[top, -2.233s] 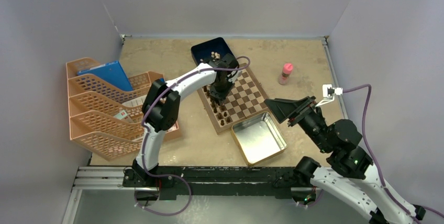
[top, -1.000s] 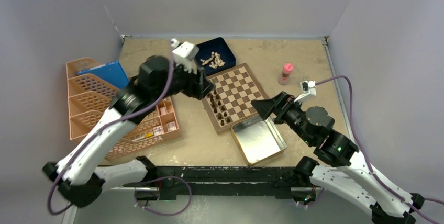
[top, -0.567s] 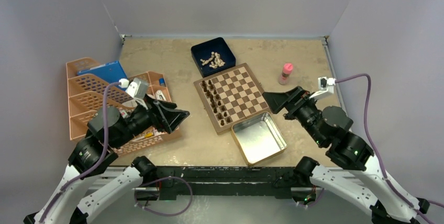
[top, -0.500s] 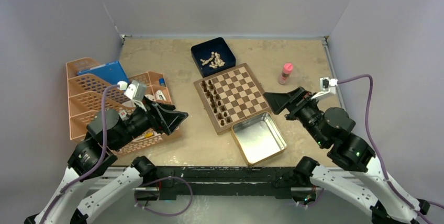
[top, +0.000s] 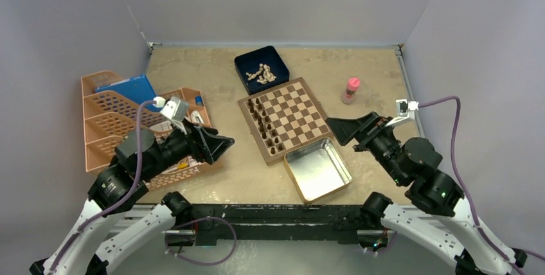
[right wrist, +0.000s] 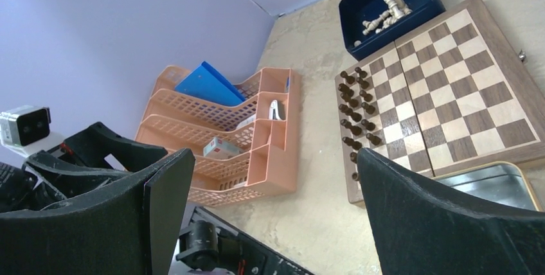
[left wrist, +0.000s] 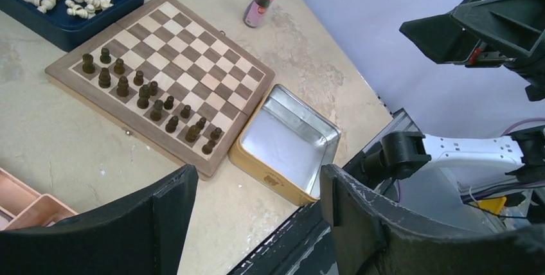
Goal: Set up the chess pieces on the board
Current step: Reset both arms
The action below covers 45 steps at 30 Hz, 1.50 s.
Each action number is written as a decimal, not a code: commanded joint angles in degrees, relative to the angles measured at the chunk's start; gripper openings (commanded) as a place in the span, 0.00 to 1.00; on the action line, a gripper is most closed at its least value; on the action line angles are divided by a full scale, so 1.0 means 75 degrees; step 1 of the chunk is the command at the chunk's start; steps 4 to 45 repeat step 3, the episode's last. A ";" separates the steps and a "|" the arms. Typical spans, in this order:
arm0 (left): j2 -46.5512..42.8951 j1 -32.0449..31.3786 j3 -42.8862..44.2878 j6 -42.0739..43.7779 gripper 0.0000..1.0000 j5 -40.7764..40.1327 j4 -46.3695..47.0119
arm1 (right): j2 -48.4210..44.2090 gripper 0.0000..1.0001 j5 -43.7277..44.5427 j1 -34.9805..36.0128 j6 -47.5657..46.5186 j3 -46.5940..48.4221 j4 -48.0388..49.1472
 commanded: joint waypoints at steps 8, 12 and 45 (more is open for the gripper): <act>0.0106 -0.0020 0.0454 0.0439 0.70 0.0266 0.0270 | -0.0141 0.99 -0.0202 0.0019 0.0038 0.0045 0.0053; 0.0106 -0.0020 0.0454 0.0439 0.70 0.0266 0.0270 | -0.0141 0.99 -0.0202 0.0019 0.0038 0.0045 0.0053; 0.0106 -0.0020 0.0454 0.0439 0.70 0.0266 0.0270 | -0.0141 0.99 -0.0202 0.0019 0.0038 0.0045 0.0053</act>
